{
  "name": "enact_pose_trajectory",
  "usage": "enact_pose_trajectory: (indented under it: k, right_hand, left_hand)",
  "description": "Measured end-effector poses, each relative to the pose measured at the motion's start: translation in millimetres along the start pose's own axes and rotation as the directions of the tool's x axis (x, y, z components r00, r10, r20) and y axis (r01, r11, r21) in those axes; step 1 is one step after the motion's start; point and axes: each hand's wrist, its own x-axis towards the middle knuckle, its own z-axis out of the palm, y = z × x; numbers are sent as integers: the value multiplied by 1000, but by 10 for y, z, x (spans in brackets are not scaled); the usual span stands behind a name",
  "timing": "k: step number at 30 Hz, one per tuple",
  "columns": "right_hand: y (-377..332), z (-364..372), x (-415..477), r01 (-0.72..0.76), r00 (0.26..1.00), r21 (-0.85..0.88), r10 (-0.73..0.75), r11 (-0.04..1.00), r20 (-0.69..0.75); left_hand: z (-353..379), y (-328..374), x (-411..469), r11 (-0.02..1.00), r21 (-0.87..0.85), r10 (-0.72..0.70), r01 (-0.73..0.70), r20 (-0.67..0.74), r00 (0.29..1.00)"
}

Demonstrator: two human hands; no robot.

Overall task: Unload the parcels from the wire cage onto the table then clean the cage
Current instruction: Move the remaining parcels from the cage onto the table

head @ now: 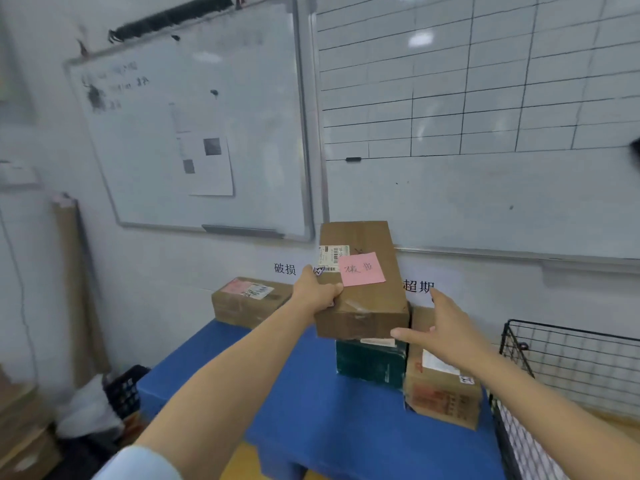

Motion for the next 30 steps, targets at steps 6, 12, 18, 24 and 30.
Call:
enact_pose_trajectory:
  k: [6,12,18,24,30]
  right_hand:
    - [-464,537,279,8,1000,48,-9,999,12]
    - [-843,1049,600,13,998,79,-18,997,60]
    - [-869,1752,1056,-70,997,38,70,997,-9]
    - [-1082,2347,1078,-213,974,66,217,975,-64]
    - [-980,2601,1110,-321,947,16,321,947,2]
  left_hand:
    - [-500,-320,431,999,4,-45,45,-6,999]
    - [-814,-670,804,991,-63,-118,120,35,992]
    - [-1001,-1032,1322,984,-101,-128,143,145,981]
    - [-1105,-1424,1673,986,7,-161,166,292,943]
    - [-959,-1798,1795,986,84,-168,147,354,920]
